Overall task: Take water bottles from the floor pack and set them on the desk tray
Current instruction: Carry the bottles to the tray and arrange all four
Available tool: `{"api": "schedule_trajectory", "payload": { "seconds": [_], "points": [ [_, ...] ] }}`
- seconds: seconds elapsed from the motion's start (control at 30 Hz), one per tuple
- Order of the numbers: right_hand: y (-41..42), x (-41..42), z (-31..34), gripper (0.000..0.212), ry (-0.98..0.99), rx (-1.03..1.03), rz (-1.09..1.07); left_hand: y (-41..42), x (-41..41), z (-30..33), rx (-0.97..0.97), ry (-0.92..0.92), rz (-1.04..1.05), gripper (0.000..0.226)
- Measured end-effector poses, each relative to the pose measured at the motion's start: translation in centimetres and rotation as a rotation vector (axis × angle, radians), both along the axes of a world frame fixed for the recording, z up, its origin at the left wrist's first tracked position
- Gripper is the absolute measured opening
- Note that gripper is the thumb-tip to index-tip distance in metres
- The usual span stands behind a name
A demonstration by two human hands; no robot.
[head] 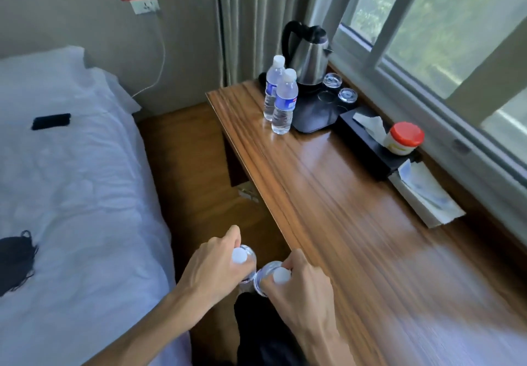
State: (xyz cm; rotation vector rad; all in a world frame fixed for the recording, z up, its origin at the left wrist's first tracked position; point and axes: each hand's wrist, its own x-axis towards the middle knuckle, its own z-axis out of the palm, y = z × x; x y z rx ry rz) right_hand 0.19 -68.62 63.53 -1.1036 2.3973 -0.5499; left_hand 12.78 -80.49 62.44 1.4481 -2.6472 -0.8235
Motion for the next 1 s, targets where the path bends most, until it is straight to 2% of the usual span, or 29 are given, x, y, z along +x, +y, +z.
{"api": "schedule_trajectory", "payload": {
  "seconds": [0.23,0.53,0.7,1.0],
  "points": [
    [-11.9,-1.6,0.5,0.043,-0.026,-0.02,0.12,-9.7,-1.0,2.3,0.033,0.006,0.093,0.04],
    [-24.4,-3.5,3.0,0.037,-0.055,-0.049,0.129,-23.3,-3.0,5.1,-0.018,0.037,0.102,0.035],
    [-30.8,-4.6,4.1,0.034,-0.023,-0.097,-0.018,-31.0,-4.6,5.7,-0.037,0.14,0.017,0.03],
    [-39.1,-6.3,4.2,0.034,-0.024,-0.12,-0.422,-43.0,-9.9,5.5,0.05,0.201,-0.354,0.033]
  ]
}}
